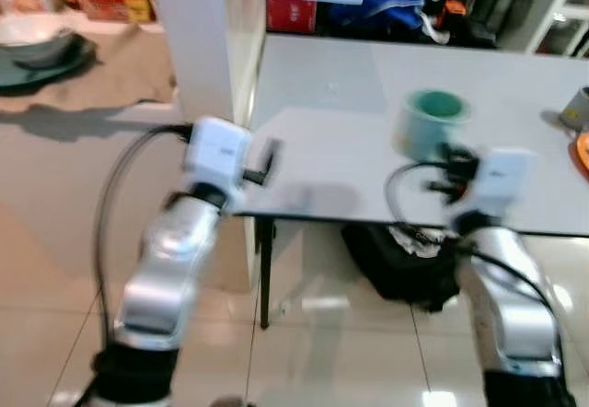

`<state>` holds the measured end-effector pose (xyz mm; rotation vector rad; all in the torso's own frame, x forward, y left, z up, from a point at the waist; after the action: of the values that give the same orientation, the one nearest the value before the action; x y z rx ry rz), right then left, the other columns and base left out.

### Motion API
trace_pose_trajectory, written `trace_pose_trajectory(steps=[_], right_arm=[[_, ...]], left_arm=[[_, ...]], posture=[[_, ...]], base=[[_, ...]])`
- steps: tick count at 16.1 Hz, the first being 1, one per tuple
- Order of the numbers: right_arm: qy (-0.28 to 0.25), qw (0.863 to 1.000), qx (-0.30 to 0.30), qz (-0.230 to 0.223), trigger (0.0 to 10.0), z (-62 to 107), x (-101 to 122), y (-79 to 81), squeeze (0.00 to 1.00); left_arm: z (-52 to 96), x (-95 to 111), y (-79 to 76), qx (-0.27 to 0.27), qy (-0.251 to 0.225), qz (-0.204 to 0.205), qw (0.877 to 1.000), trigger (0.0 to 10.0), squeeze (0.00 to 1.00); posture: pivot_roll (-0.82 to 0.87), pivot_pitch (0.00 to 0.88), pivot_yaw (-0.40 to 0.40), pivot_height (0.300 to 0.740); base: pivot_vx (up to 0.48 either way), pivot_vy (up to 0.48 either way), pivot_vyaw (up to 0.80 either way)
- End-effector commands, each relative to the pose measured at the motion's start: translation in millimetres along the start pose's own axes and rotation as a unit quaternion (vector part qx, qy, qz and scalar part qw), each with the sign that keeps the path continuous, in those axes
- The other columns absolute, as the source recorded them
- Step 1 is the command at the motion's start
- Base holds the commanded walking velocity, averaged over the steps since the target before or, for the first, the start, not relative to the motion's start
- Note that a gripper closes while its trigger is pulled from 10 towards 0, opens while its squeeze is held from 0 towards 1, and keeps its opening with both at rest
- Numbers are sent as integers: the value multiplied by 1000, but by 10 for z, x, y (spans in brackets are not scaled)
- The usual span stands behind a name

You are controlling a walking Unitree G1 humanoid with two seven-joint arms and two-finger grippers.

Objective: Setting the table

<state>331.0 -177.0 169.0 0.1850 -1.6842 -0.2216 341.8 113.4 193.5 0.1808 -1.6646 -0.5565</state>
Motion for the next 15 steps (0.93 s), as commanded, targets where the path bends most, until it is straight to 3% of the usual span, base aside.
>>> trace_pose_trajectory(steps=[1, 13, 15], right_arm=[[-16, 1000, -16, 5, 10000, 13, 103, -110, 0], [-8, 1000, -15, 1, 10000, -22, -39, -63, 0], [21, 1000, 18, 6, 10000, -160, -182, 47, 0]], left_arm=[[-17, 83, -80, -12, -11, 3, 1000, 10000, 0], [101, 8, -168, -25, 5, -1, 1000, 10000, 0], [173, 2, -291, -71, 5, -19, 997, 10000, 0]], posture=[[27, 46, -45, 740], [42, 75, -54, 740], [61, 109, -59, 740]], base=[[379, 0, 0], [367, 0, 0], [0, 0, 0]])
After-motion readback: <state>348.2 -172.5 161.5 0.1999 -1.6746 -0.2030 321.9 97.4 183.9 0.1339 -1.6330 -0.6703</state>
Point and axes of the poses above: a point about 5 cm out from each wrist's last joint towards the gripper, its own z axis pointing back from the gripper into the wrist, its own x axis along the axis of the wrist's last joint, y = z × x, the point moved 5 cm from there along -z, pointing out of the wrist towards the gripper, and after that the axes turned 15 degrees about -z, right-handed, at the moved point
